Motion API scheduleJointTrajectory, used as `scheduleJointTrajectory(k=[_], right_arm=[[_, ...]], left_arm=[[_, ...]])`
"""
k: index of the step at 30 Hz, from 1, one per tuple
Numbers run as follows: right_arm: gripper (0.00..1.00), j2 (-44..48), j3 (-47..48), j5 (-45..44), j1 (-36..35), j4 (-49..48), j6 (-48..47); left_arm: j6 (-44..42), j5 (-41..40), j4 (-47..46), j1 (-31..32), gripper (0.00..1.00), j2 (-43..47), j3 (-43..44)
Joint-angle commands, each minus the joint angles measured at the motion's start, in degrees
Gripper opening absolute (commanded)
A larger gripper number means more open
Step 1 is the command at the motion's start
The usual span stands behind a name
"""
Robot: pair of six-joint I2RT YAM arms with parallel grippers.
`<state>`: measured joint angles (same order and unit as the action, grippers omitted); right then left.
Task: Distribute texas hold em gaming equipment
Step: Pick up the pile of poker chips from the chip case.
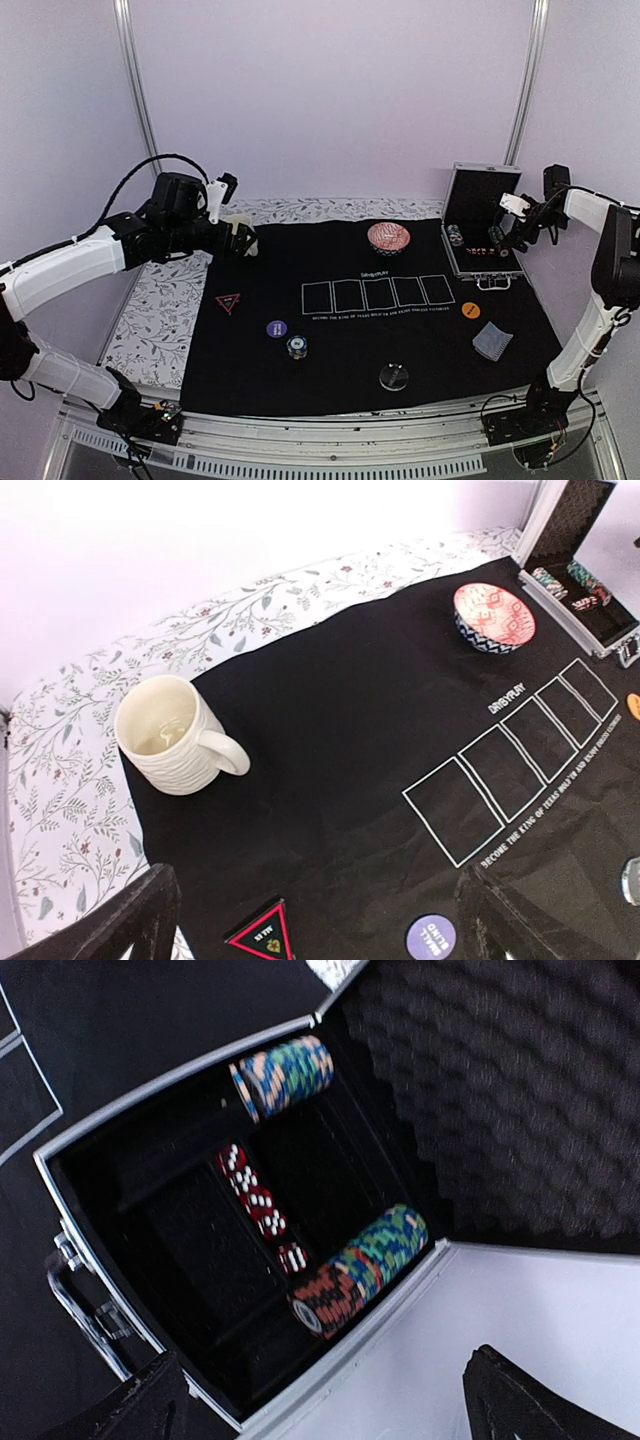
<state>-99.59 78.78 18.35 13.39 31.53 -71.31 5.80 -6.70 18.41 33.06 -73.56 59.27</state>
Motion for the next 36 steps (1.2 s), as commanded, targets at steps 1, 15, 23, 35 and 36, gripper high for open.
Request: scheduleJointTrajectory(k=[1,15,23,35,36], right_arm=[[0.95,-3.6,3.5,2.2,3.3,3.9,-8.6],[0.88,-17.0,10.2,-1.0,4.0,1.4,-25.2],[0.88,-20.3,10.4,-3.0,2.4,-4.1,-29.1],[0.81,-24.2,11.4,-5.9,1.7,-1.3,-30.9],[0.80,-24.4,11.2,-6.4,1.8,-1.3,-31.0]], left_arm=[[-2.7,1.8,-3.4,-2.8,0.98,-0.9,-1.8],[-5.1,1.3,-1.7,-4.4,0.98,-7.4,-1.2],[-5.5,1.6,-0.1,-4.7,0.98,-11.6,0.6],[-5.7,1.0,0.4,-5.1,0.98,-12.6,0.5],[-5.7,0.9,0.5,-5.1,0.98,-12.8,0.5]])
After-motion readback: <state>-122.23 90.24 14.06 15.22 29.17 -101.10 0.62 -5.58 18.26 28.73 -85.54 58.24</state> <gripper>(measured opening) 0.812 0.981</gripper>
